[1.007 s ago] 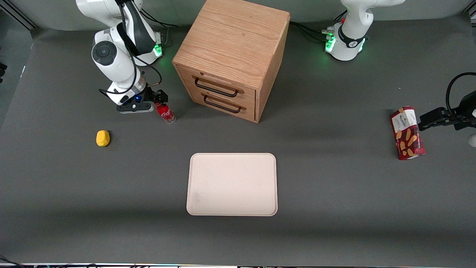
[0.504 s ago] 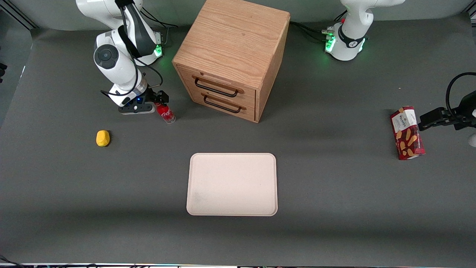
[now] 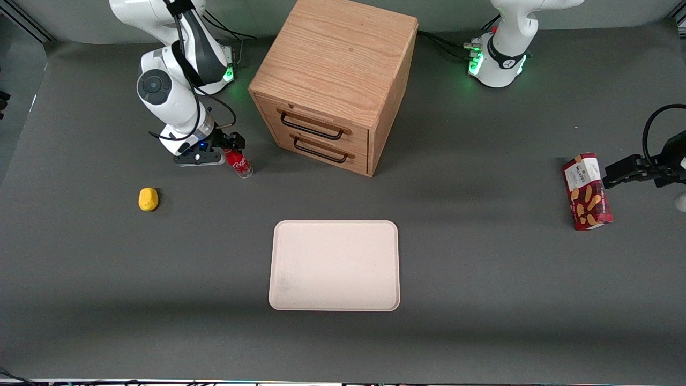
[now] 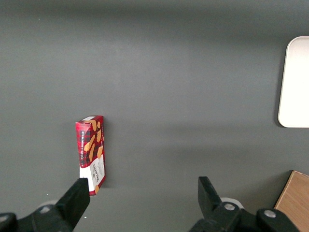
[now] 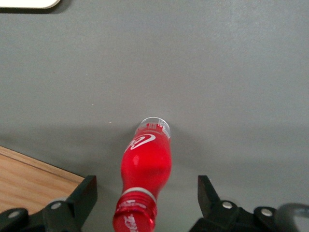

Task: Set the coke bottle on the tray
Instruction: 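Lower the open right gripper around the red bottle and close it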

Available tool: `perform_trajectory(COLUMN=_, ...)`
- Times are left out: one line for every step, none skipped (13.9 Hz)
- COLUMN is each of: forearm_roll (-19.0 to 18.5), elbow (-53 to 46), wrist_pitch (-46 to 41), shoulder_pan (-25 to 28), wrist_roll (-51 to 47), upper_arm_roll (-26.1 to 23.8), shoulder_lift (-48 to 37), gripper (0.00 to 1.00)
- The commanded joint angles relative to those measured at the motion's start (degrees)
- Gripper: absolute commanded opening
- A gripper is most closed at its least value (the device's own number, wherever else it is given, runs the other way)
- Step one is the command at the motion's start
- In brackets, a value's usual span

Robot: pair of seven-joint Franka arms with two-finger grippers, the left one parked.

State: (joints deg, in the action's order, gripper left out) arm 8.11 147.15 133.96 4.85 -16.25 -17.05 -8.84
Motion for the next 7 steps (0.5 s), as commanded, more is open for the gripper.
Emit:
perform_trajectory(forearm_roll=1.82, elbow=0.15, wrist_pitch=0.95, shoulder_pan=-0.28, wrist_roll=-0.18, upper_arm_roll=-1.23, shoulder_lift=0.13, gripper=0.92)
perform_trajectory(forearm_roll=1.82, elbow=0.15, wrist_pitch=1.04, shoulder_pan=-0.28, wrist_roll=-0.18, upper_arm_roll=-1.23, shoulder_lift=0.14, gripper=0.9)
perform_trajectory(forearm_roll=1.82, elbow=0.15, wrist_pitch=0.96, shoulder_pan=-0.28, wrist_roll=-0.1, upper_arm_roll=-1.23, shoulder_lift=0.14, gripper=0.86)
perform_trajectory(forearm_roll=1.74, elbow=0.15, wrist_pitch=1.04, shoulder_pan=-0.28, wrist_roll=0.08, upper_arm_roll=-1.23, shoulder_lift=0.31, gripper=0.77)
perform_trajectory(forearm_roll=1.82, elbow=0.15, wrist_pitch=1.04, shoulder_pan=-0.28, wrist_roll=0.08, upper_arm_roll=-1.23, shoulder_lift=0.57, gripper=0.65)
perform_trajectory(forearm_roll=1.74, elbow=0.15, wrist_pitch=1.04, shoulder_pan=-0.28, wrist_roll=0.17, upper_arm_roll=-1.23, shoulder_lift=0.66, gripper=0.49)
perform_trajectory(forearm_roll=1.82, elbow=0.15, wrist_pitch=0.96, shoulder_pan=-0.28, wrist_roll=0.34, upper_arm_roll=-1.23, shoulder_lift=0.66, gripper=0.33)
